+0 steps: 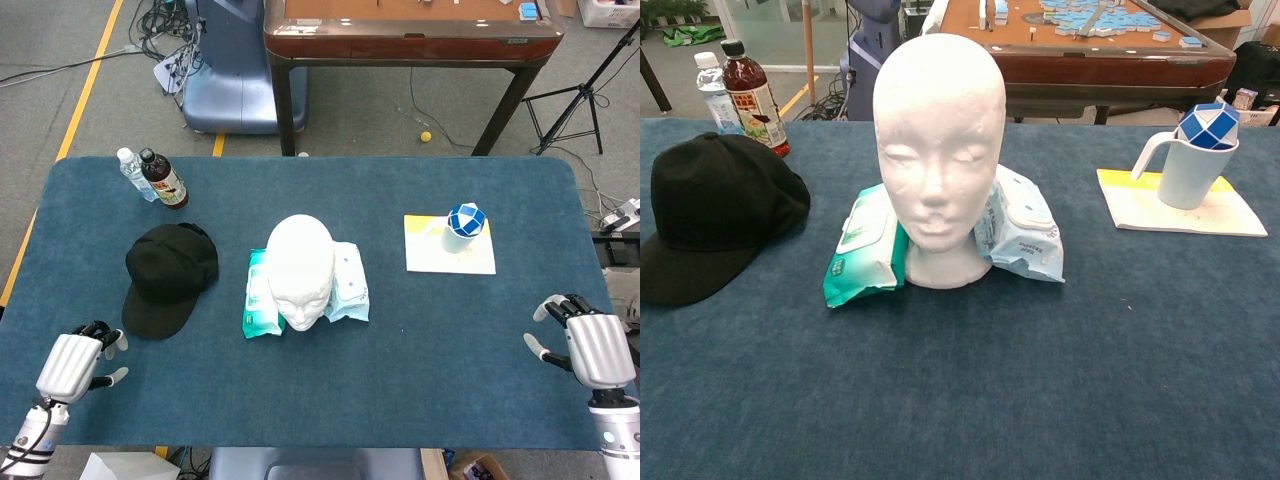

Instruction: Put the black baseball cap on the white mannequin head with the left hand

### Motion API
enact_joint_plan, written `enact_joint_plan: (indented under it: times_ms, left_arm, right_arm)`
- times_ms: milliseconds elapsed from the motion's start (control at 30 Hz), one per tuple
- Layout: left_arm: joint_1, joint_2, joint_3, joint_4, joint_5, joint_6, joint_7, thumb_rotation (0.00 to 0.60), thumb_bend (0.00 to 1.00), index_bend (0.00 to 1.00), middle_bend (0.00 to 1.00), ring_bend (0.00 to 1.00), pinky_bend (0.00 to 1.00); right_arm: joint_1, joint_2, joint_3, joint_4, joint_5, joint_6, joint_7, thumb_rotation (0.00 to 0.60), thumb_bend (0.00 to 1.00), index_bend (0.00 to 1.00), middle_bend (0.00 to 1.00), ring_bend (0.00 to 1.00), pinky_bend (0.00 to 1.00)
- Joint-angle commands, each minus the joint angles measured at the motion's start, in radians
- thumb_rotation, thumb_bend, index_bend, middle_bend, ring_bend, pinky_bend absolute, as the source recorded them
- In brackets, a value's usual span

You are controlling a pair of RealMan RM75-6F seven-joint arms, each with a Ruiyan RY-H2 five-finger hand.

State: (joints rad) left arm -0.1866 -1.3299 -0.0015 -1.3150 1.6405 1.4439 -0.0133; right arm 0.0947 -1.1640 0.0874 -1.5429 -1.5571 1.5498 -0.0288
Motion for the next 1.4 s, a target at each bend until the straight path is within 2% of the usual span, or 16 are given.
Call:
enact_joint_plan:
  times_ms: [33, 567, 833, 1400]
  left_arm:
    - [-0.017, -0.034, 0.003, 0.059, -0.008, -0.027, -0.025, 0.6, 0.07, 0.54, 0.67, 0.36, 0.48]
    - [-0.069, -0.191, -0.019, 0.327, -0.015, -0.028, -0.102, 0.6, 0.07, 0.53, 0.67, 0.36, 0.48]
    - [-0.094, -0.253, -0.028, 0.463, -0.027, -0.031, -0.179, 0.6, 0.07, 0.53, 0.67, 0.36, 0.48]
    - [-0.119, -0.333, -0.016, 0.632, -0.035, -0.027, -0.268, 0.6, 0.07, 0.53, 0.67, 0.36, 0.48]
  right_arm:
    - [0.0, 0.001, 0.0, 0.001, 0.0, 0.0, 0.002, 0.6, 0.2, 0.54, 0.48, 0.38, 0.66]
    - [0.001, 0.005, 0.0, -0.002, -0.001, -0.001, 0.012, 0.6, 0.21, 0.54, 0.48, 0.38, 0.66]
    - [-0.002, 0.01, -0.003, -0.005, -0.01, 0.008, 0.024, 0.6, 0.21, 0.54, 0.48, 0.38, 0.66]
    - [-0.005, 0.011, -0.006, -0.007, -0.016, 0.013, 0.016, 0.6, 0.2, 0.54, 0.48, 0.38, 0.66]
